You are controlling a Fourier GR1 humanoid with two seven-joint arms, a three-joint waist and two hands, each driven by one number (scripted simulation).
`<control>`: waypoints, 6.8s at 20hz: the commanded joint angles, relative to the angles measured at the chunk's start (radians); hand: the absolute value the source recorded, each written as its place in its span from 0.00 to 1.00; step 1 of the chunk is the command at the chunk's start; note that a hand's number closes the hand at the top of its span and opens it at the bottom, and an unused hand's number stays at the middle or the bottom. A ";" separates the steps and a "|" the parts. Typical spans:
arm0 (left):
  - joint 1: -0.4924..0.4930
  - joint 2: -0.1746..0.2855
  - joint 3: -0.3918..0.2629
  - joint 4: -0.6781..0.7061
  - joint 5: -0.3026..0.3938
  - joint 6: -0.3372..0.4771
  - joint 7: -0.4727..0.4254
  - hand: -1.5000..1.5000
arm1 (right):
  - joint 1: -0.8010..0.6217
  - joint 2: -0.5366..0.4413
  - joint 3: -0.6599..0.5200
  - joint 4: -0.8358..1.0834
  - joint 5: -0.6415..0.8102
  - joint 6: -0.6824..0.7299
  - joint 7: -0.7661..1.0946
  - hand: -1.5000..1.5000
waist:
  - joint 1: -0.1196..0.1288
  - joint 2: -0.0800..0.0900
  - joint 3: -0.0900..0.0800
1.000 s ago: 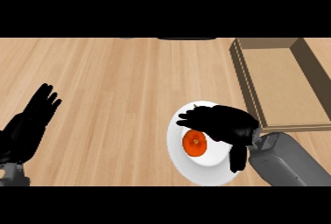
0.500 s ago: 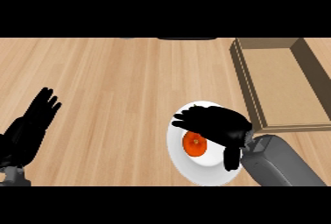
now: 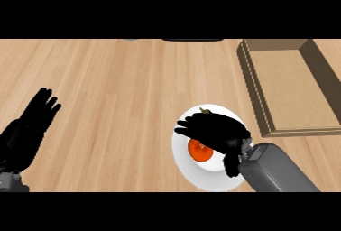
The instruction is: Pick the squash from the plate and place it in the cardboard box
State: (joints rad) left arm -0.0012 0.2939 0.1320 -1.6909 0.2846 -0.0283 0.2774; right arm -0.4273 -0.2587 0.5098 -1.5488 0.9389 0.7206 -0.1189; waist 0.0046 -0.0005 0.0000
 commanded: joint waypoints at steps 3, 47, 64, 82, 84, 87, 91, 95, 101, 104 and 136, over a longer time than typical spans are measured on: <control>0.000 -0.016 0.018 0.048 -0.026 -0.043 -0.039 0.50 | 0.000 0.043 -0.019 -0.050 0.054 0.094 0.041 0.00 | -0.003 0.000 0.000; -0.028 -0.082 0.087 0.016 -0.078 -0.060 0.006 0.50 | -0.074 0.217 -0.564 0.464 0.316 -0.299 0.309 1.00 | -0.039 0.021 0.001; -0.109 -0.084 0.056 0.050 -0.092 -0.058 0.036 0.50 | -0.693 0.238 -0.743 0.836 0.427 -0.686 0.890 1.00 | 0.033 0.009 0.000; 0.002 -0.096 0.061 0.022 -0.084 -0.101 -0.019 0.50 | -0.921 0.040 -0.765 0.998 0.591 -0.878 1.139 1.00 | 0.029 0.009 -0.001; -0.083 -0.072 0.102 0.075 -0.054 -0.094 0.008 0.50 | -0.904 -0.004 -0.767 0.959 0.560 -0.794 1.066 1.00 | 0.004 0.003 0.000; -0.081 -0.056 0.089 0.034 -0.071 -0.089 0.055 0.50 | -0.845 -0.005 -0.763 0.986 0.556 -0.838 1.050 1.00 | 0.008 0.004 0.000; -0.013 -0.101 0.065 0.025 -0.092 -0.094 -0.008 0.50 | -0.799 -0.068 -0.780 0.987 0.523 -0.882 0.966 1.00 | 0.008 0.004 0.000; -0.043 -0.087 0.077 0.027 -0.072 -0.103 0.011 0.50 | -0.767 -0.091 -0.799 1.055 0.506 -1.003 0.902 1.00 | 0.018 0.009 0.000; -0.056 -0.078 0.087 -0.021 -0.065 -0.082 0.070 0.50 | -0.746 -0.131 -0.843 1.140 0.453 -1.060 0.828 1.00 | 0.027 0.010 0.001; -0.054 -0.116 0.059 0.059 -0.101 -0.093 -0.033 0.50 | -0.684 -0.151 -0.890 1.164 0.389 -1.062 0.762 1.00 | 0.017 0.011 0.000; 0.029 -0.086 0.114 -0.025 -0.071 -0.107 0.016 0.50 | -0.232 -0.050 -1.166 0.486 -0.251 -1.291 0.427 0.00 | -0.029 -0.011 -0.001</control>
State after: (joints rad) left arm -0.0070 0.2019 0.2360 -1.6936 0.2131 -0.1226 0.3067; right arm -0.7738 -0.3087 -0.6476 -0.8849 0.7757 -0.6514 0.3136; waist -0.0175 -0.0091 -0.0004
